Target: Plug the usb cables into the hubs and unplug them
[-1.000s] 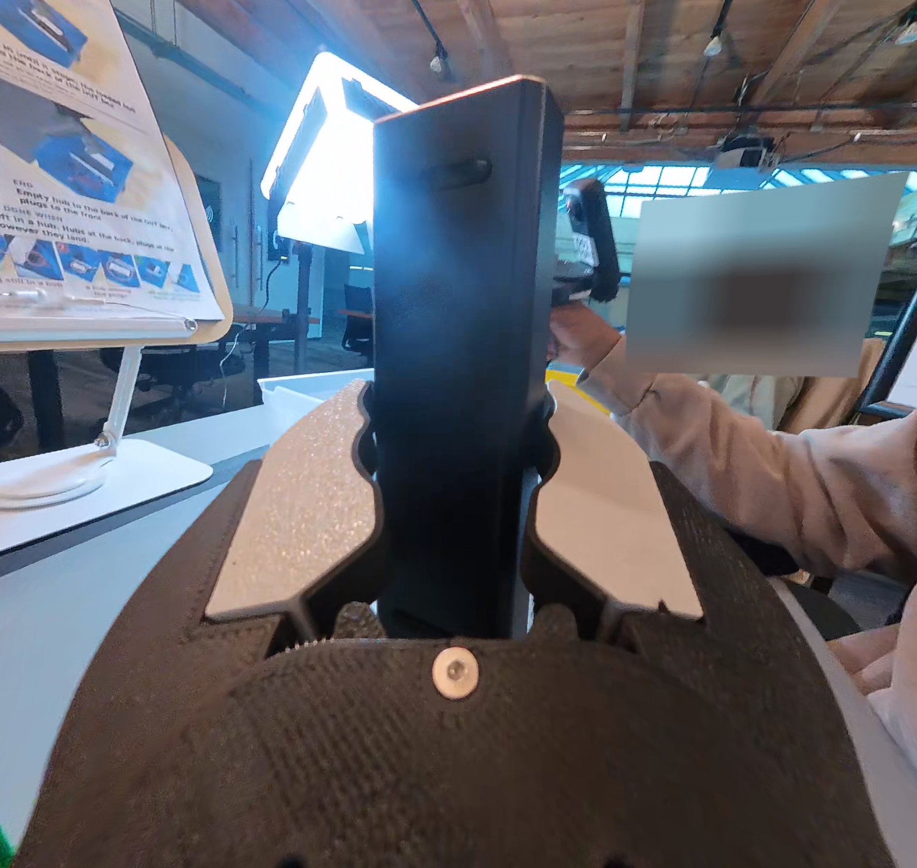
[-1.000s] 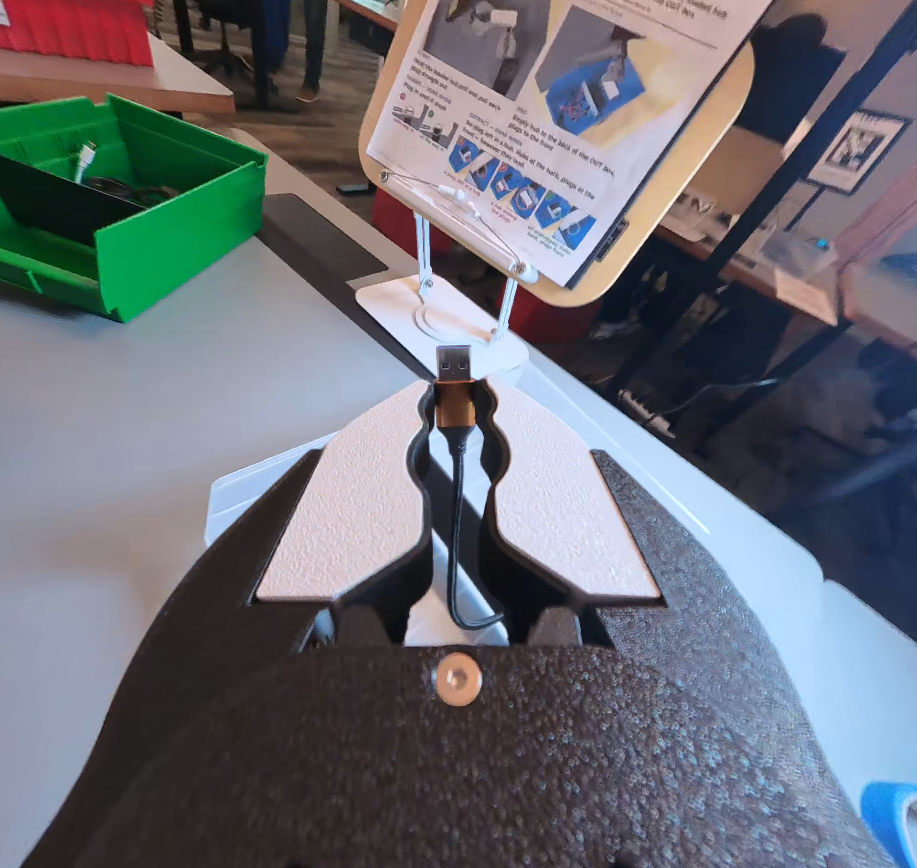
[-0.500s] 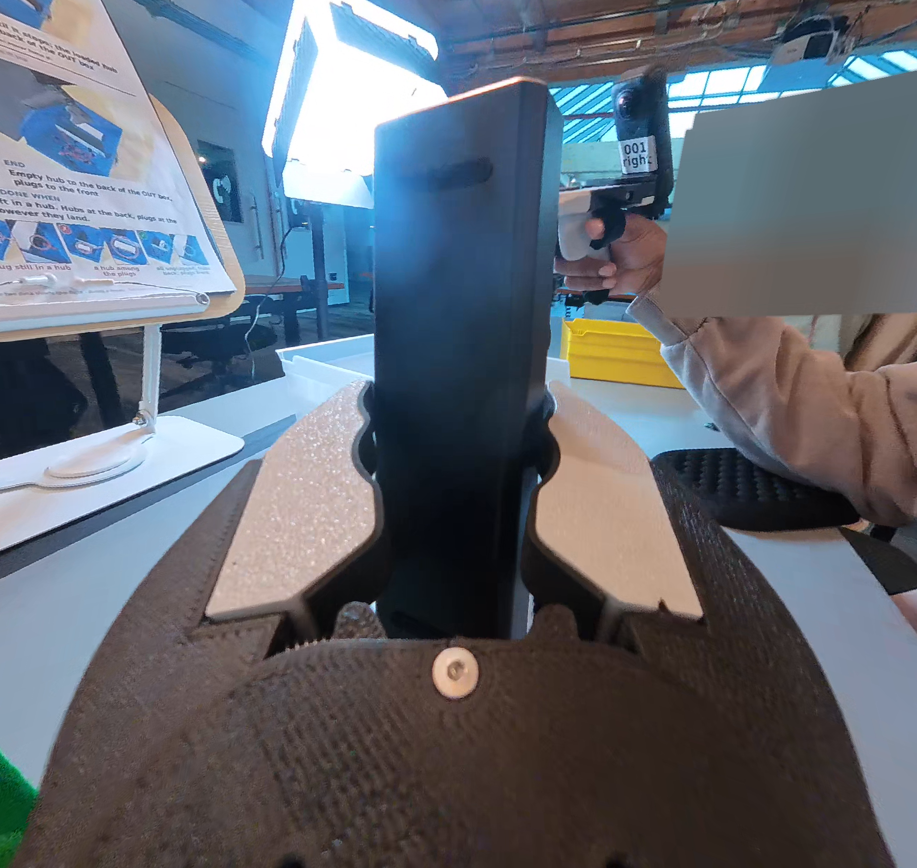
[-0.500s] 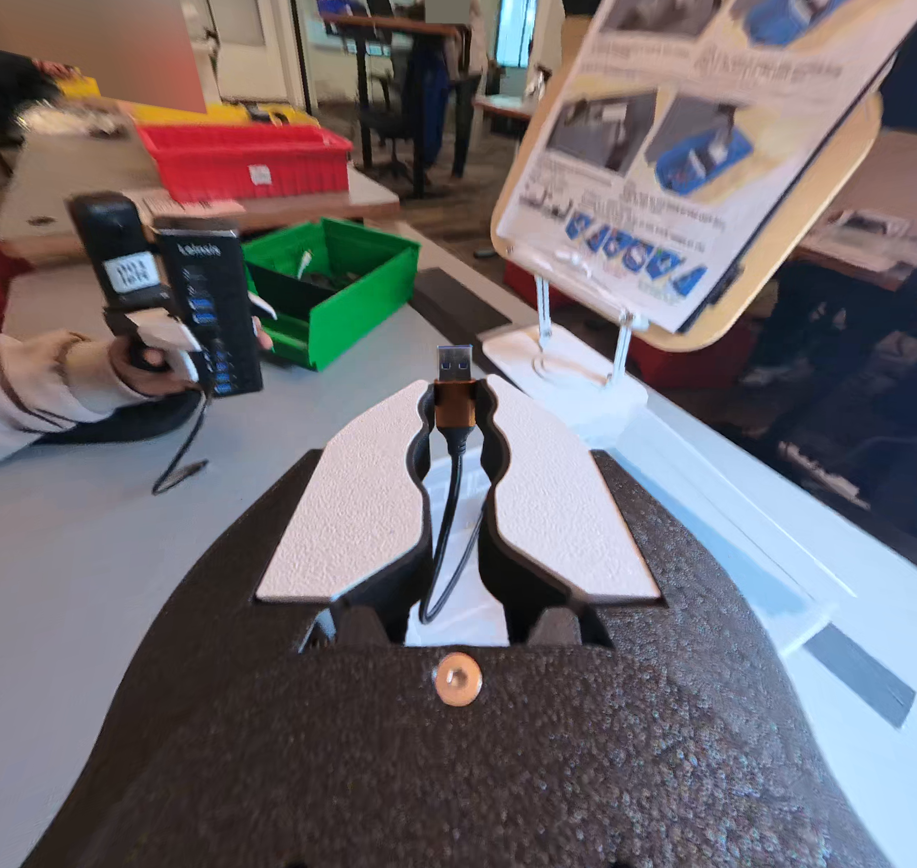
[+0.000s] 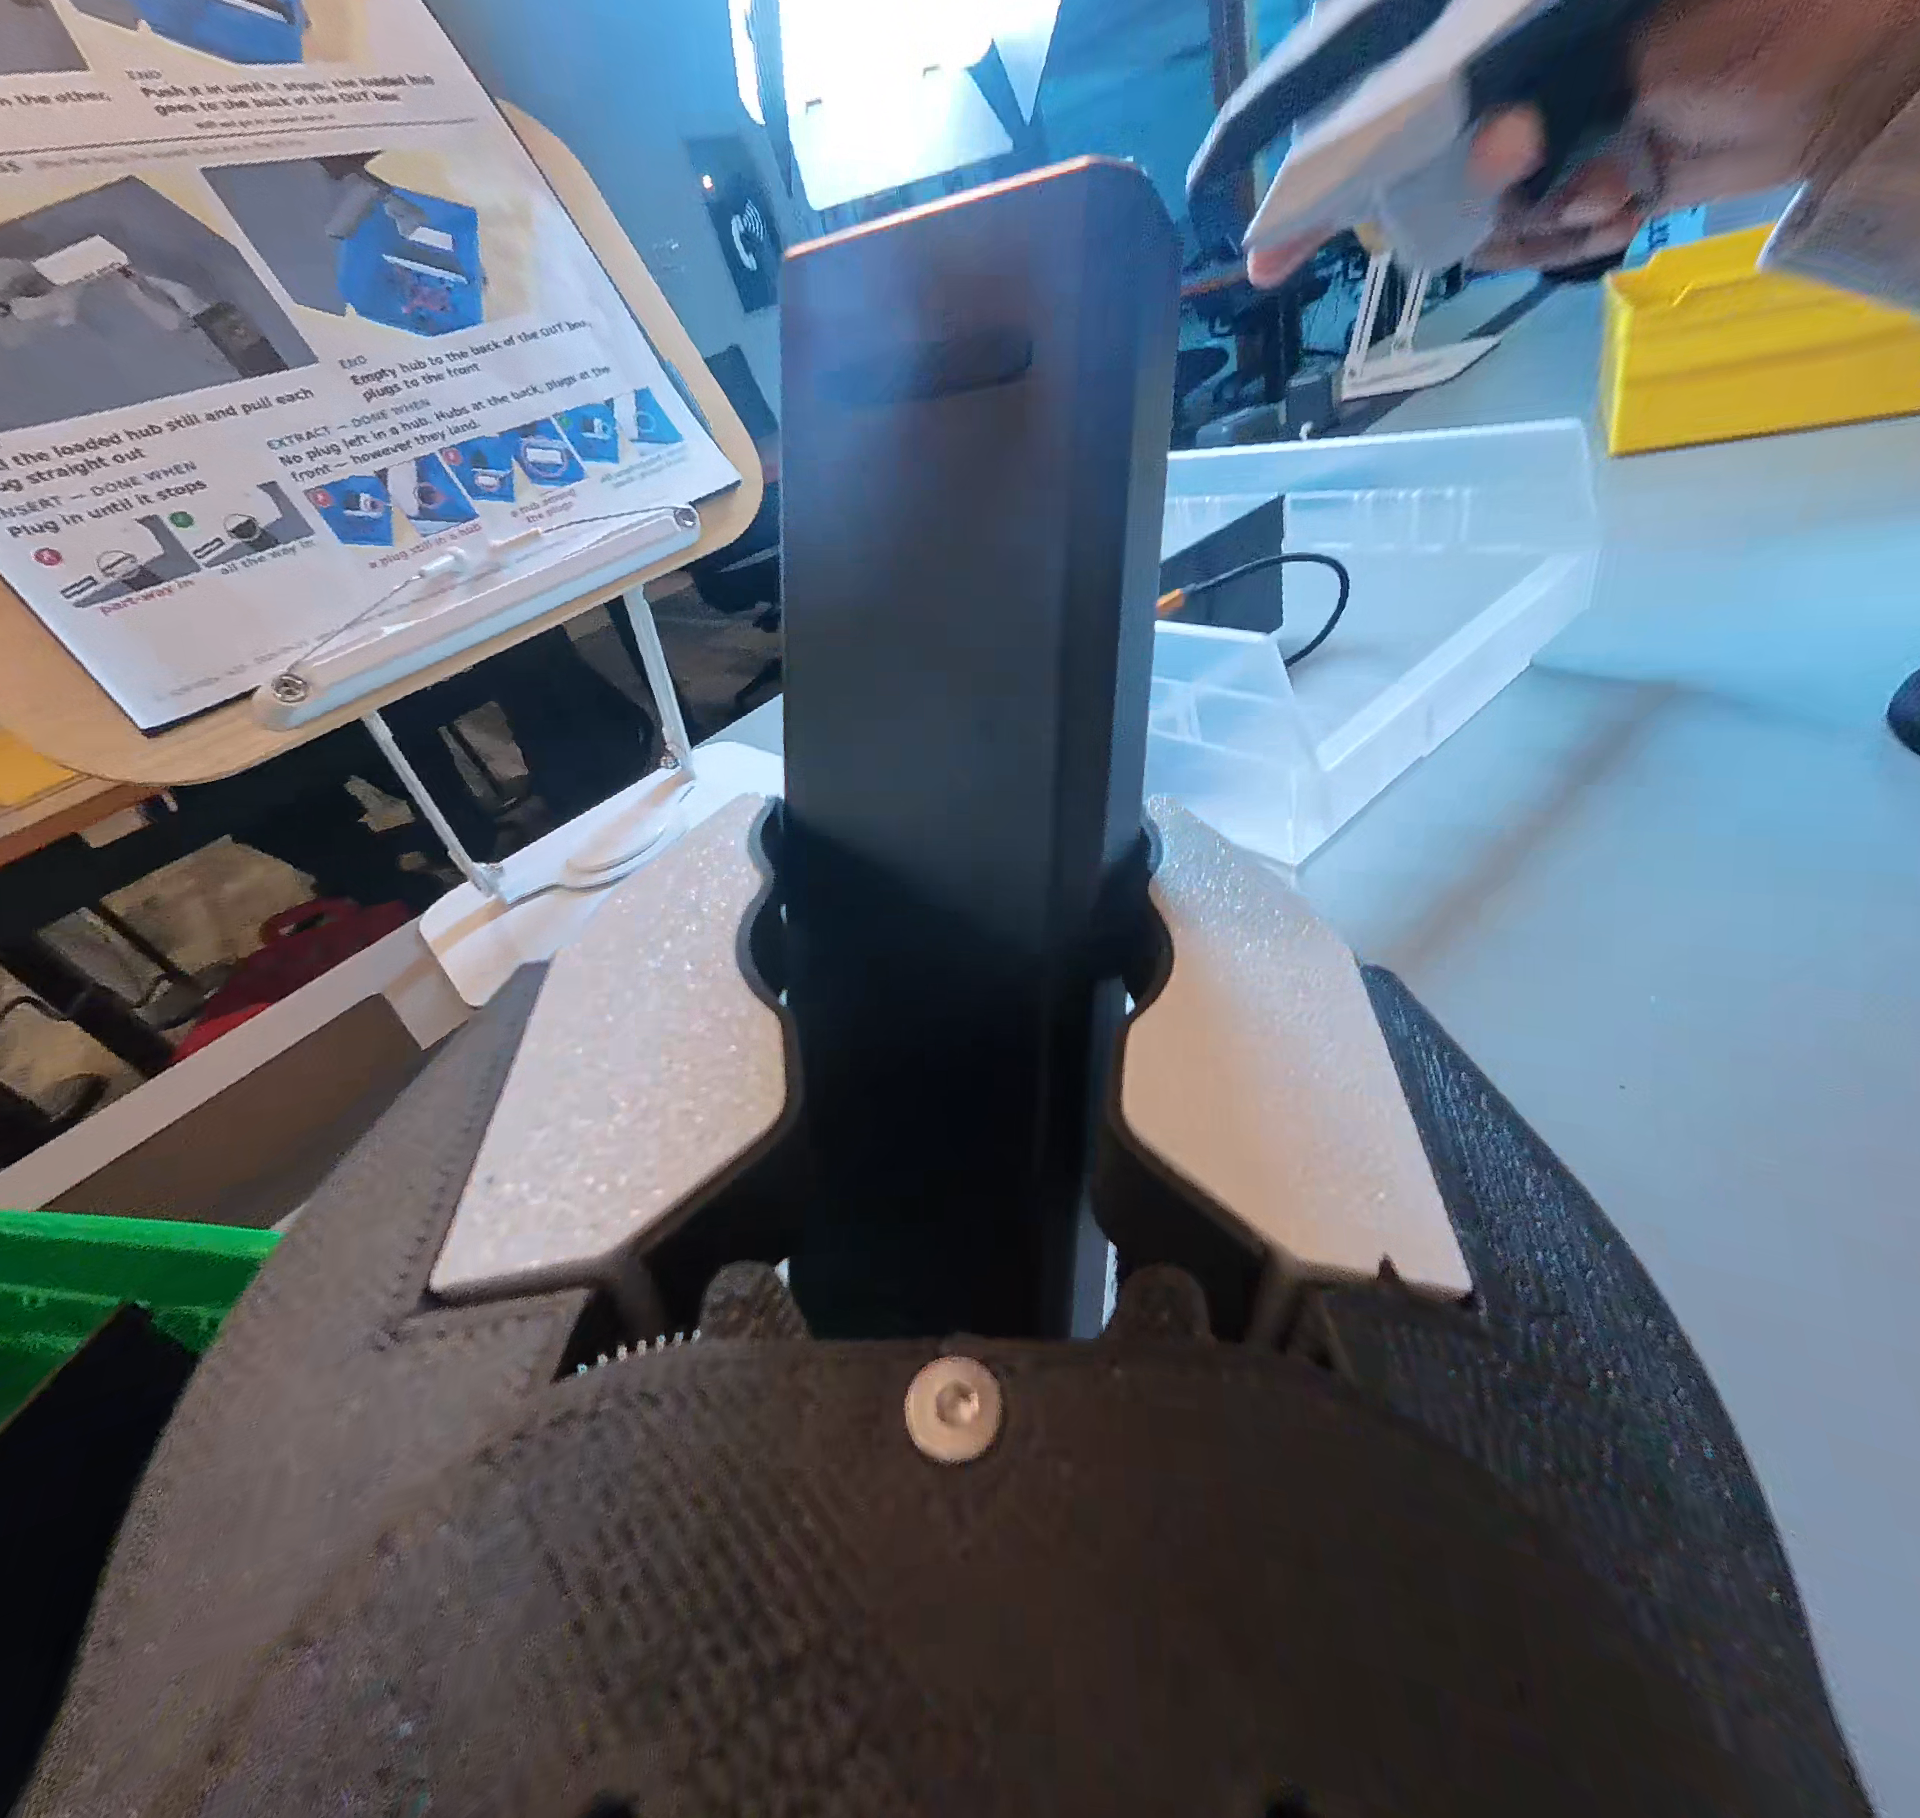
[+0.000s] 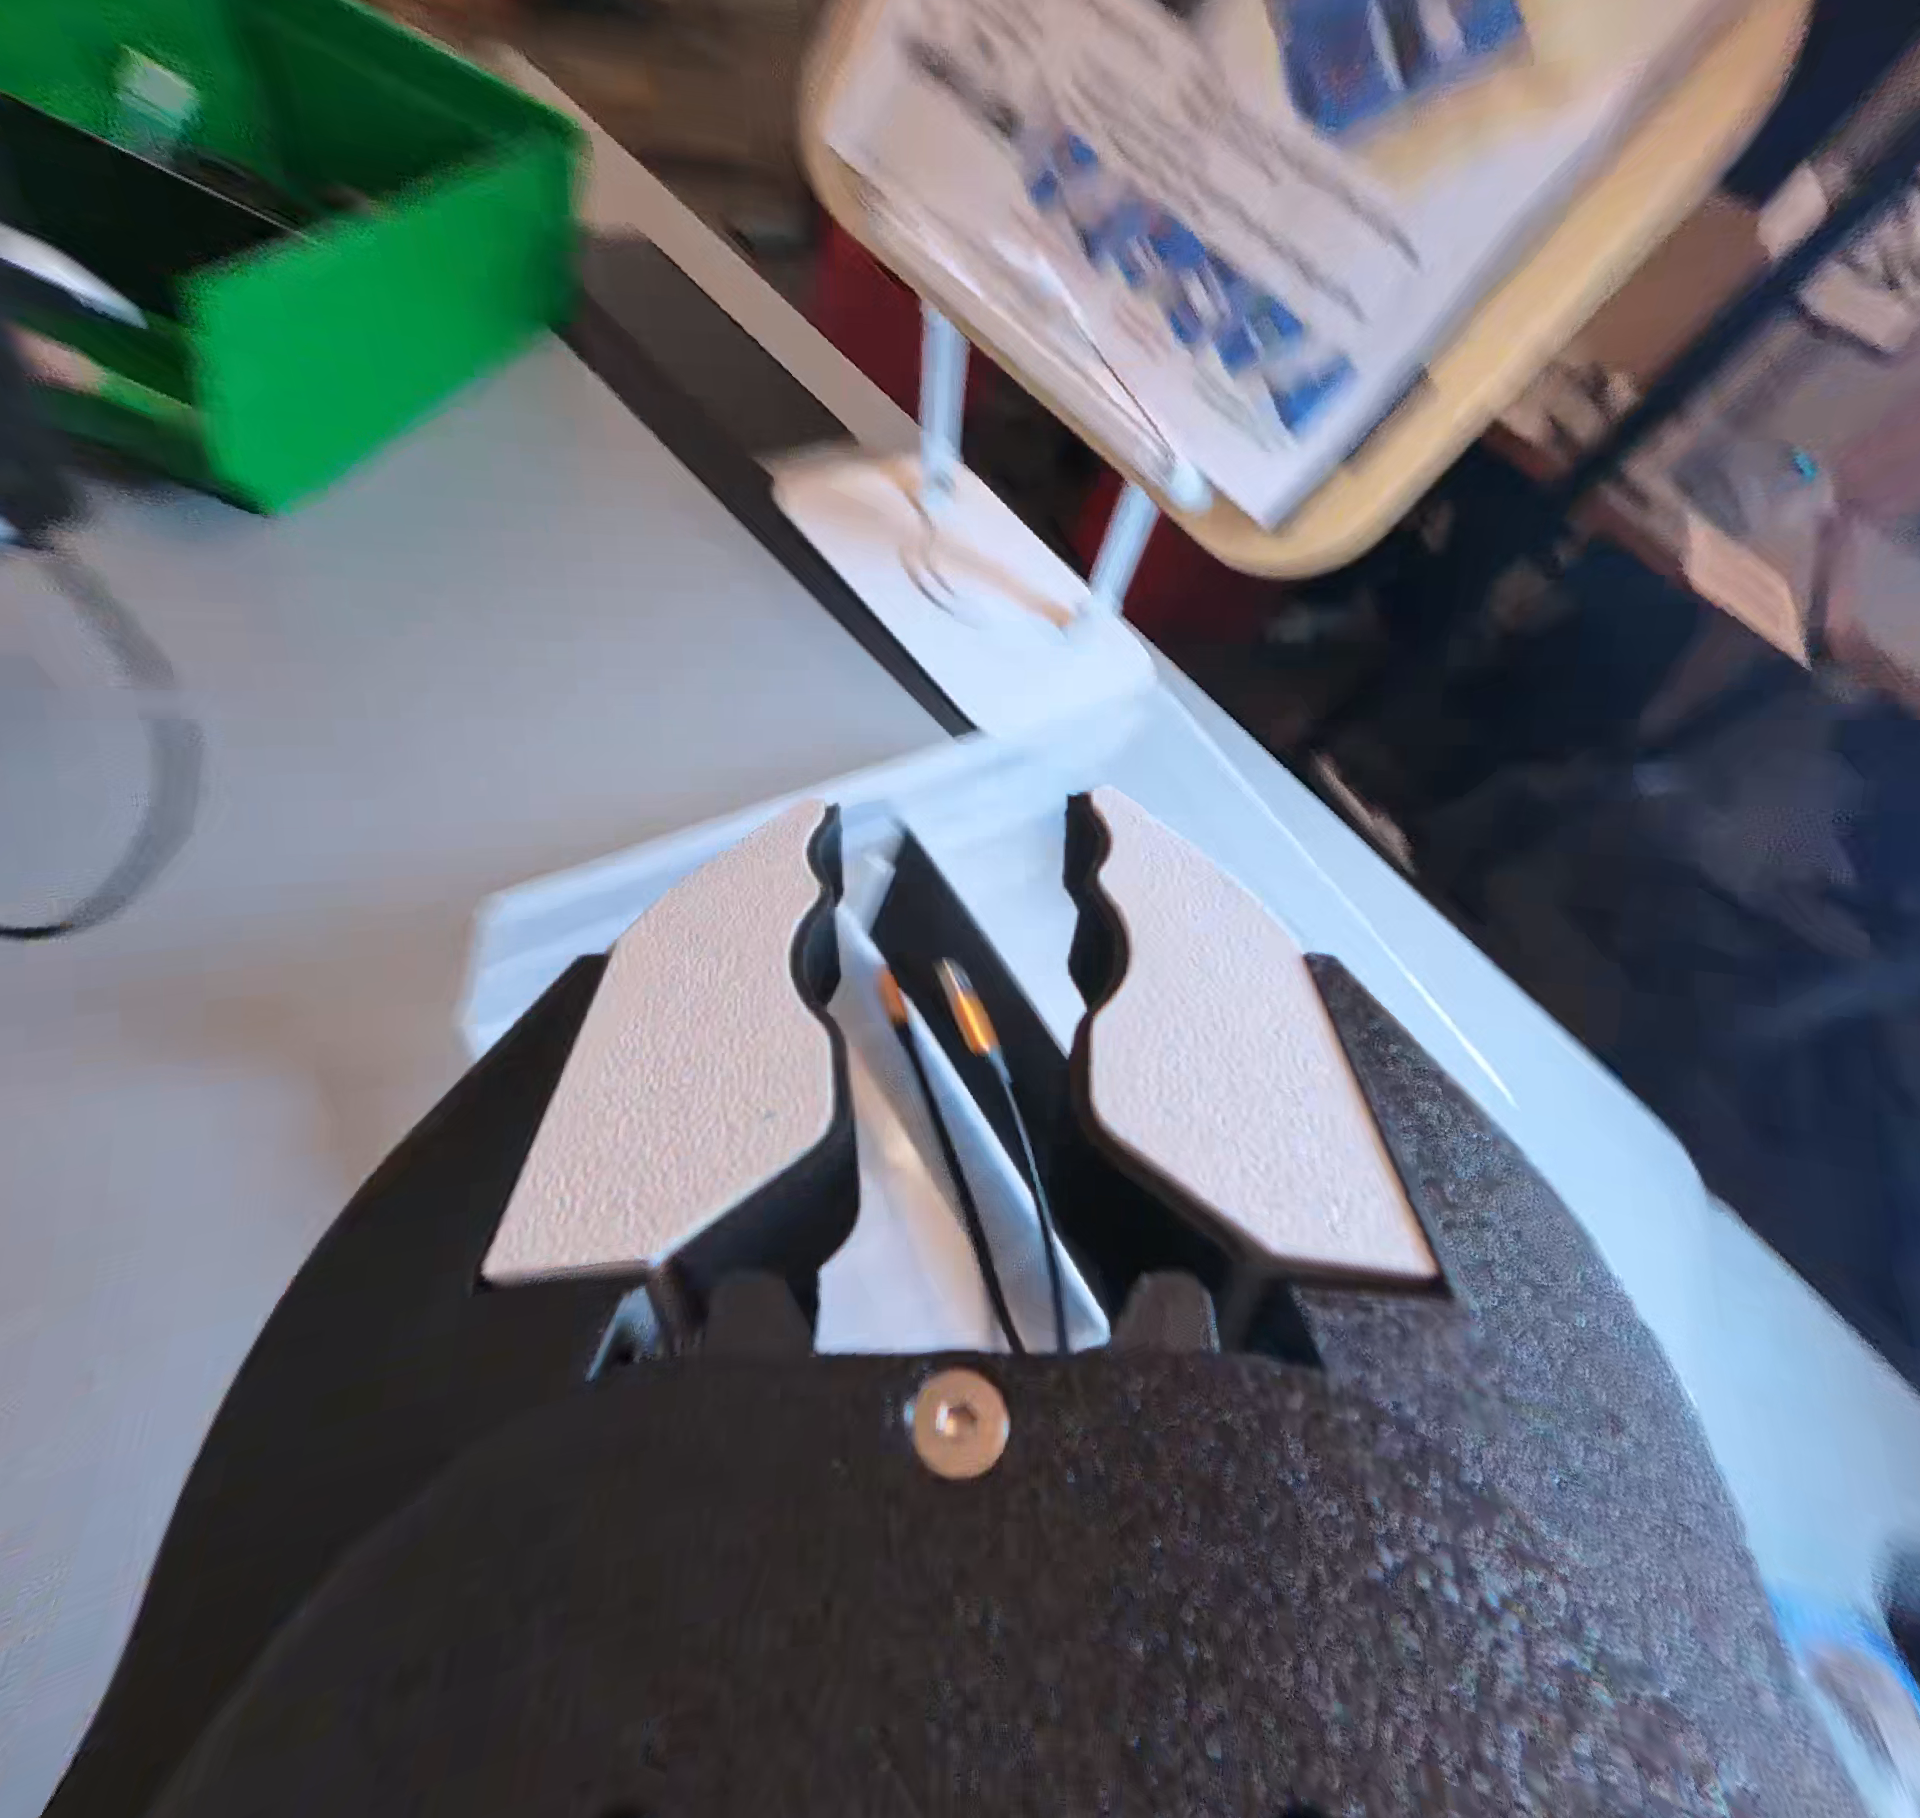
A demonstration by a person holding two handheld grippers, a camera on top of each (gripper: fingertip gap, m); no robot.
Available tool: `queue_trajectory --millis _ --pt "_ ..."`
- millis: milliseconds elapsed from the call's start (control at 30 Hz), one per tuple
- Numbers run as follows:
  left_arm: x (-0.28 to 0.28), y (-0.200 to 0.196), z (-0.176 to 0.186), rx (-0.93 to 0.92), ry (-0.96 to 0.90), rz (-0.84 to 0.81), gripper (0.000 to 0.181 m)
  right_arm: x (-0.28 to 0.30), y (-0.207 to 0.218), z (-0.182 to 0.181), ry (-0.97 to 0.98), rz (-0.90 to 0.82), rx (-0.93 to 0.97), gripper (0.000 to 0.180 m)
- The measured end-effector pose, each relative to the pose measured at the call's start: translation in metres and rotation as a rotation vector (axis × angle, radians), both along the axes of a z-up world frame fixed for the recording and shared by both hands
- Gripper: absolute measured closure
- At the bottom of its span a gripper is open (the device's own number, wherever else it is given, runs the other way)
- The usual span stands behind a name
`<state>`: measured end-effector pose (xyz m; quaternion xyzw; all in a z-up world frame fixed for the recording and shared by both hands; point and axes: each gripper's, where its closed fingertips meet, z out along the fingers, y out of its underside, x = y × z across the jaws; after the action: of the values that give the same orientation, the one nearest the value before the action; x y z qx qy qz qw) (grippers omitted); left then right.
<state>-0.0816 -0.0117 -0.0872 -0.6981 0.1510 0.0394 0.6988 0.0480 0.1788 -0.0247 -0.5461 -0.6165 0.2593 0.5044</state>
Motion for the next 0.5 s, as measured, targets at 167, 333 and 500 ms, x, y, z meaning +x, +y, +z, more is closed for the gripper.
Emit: queue_trajectory --millis 167,333,500 --pt "0.010 0.003 -0.009 -0.030 0.042 -0.012 0.117 -0.025 -0.122 -0.004 -0.025 0.481 0.004 0.140" --pt "0.022 0.002 -0.010 -0.028 0.081 -0.050 0.117 -0.058 -0.182 -0.067 -0.183 0.653 0.013 0.140" --pt "0.031 0.001 -0.013 -0.036 0.110 -0.081 0.117 -0.070 -0.204 -0.085 -0.162 0.724 -0.103 0.151"
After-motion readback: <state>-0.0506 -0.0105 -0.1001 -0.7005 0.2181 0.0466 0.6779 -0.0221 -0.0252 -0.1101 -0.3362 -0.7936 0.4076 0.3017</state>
